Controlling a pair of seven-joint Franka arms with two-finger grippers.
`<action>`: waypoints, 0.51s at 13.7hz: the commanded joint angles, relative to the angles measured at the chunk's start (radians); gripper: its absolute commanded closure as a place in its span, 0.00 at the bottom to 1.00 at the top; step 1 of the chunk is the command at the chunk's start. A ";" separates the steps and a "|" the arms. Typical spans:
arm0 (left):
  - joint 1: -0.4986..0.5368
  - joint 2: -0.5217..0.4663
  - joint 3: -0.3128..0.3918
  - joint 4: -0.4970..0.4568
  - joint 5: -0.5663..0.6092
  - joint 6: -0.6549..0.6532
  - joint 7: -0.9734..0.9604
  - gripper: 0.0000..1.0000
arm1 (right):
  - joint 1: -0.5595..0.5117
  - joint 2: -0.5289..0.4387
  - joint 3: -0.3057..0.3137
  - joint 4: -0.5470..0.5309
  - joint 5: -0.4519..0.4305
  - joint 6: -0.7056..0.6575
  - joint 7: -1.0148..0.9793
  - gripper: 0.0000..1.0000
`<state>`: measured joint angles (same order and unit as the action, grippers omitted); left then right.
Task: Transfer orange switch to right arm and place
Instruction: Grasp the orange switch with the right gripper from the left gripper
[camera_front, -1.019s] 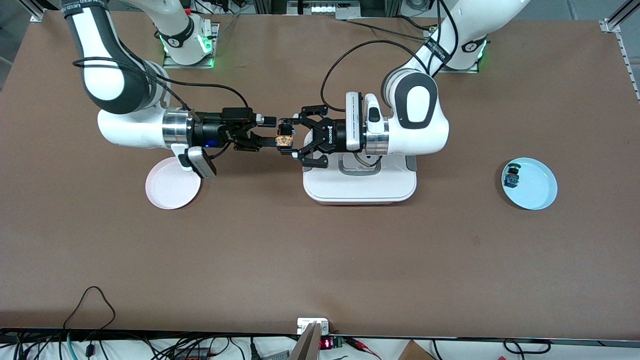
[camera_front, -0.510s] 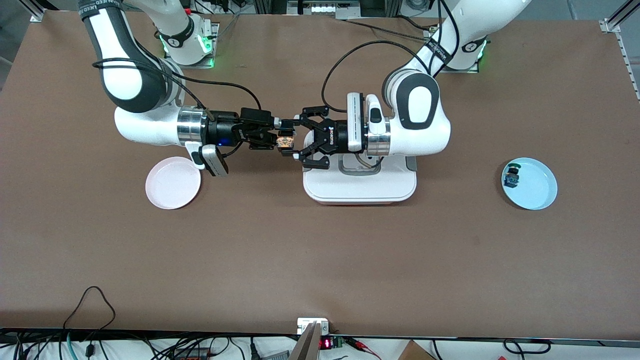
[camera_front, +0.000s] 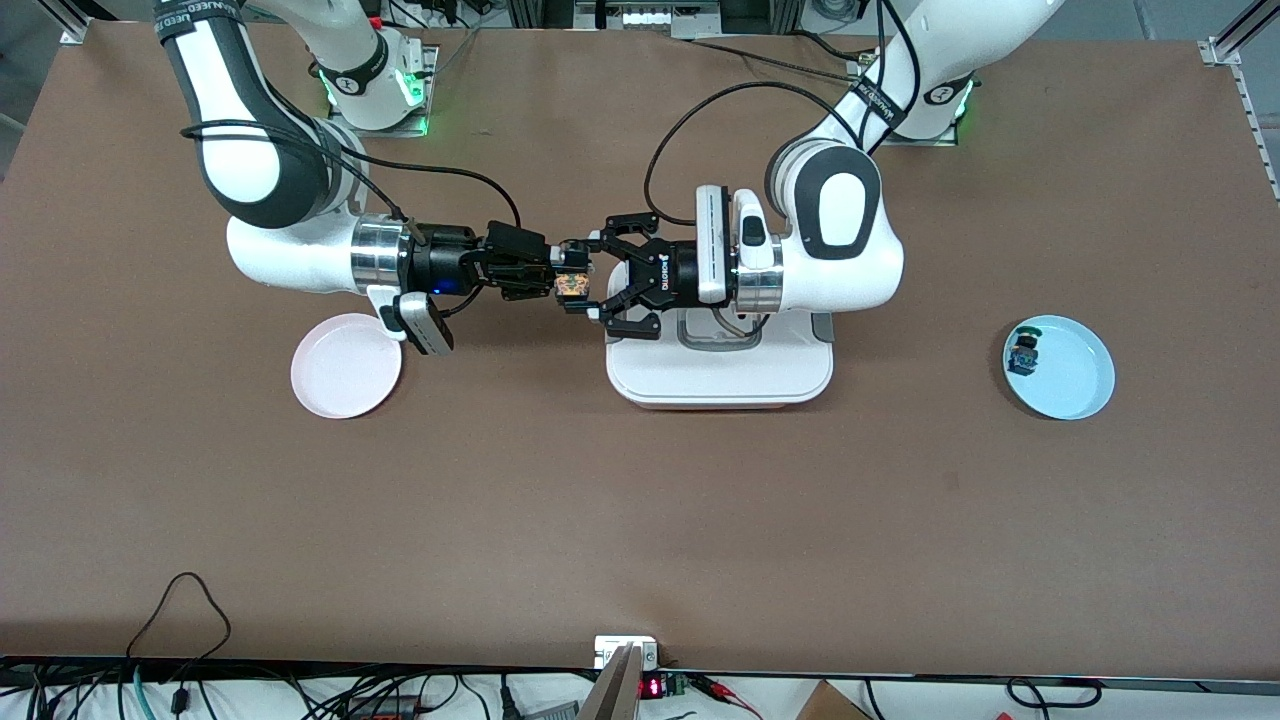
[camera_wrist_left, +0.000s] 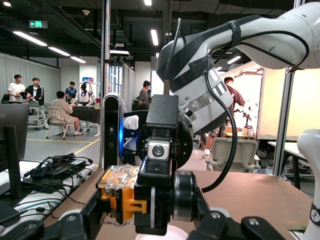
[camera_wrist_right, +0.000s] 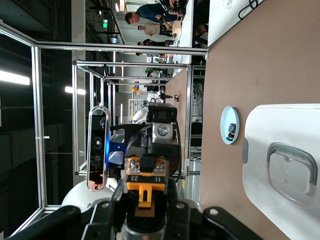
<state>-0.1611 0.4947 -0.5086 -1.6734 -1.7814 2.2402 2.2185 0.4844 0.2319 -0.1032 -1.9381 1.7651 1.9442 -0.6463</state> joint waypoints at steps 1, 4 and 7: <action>0.002 -0.012 -0.001 0.000 -0.038 -0.004 0.015 0.92 | -0.006 0.000 -0.001 -0.001 0.019 0.001 -0.027 1.00; 0.003 -0.024 0.001 -0.002 -0.041 -0.002 0.024 0.24 | -0.029 0.001 -0.004 0.014 0.017 -0.004 -0.012 1.00; 0.009 -0.033 0.002 -0.003 -0.043 -0.002 0.013 0.00 | -0.059 0.001 -0.006 0.027 -0.001 -0.036 0.031 1.00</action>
<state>-0.1578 0.4917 -0.5083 -1.6580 -1.7864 2.2442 2.2193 0.4589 0.2291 -0.1055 -1.9303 1.7671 1.9338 -0.6423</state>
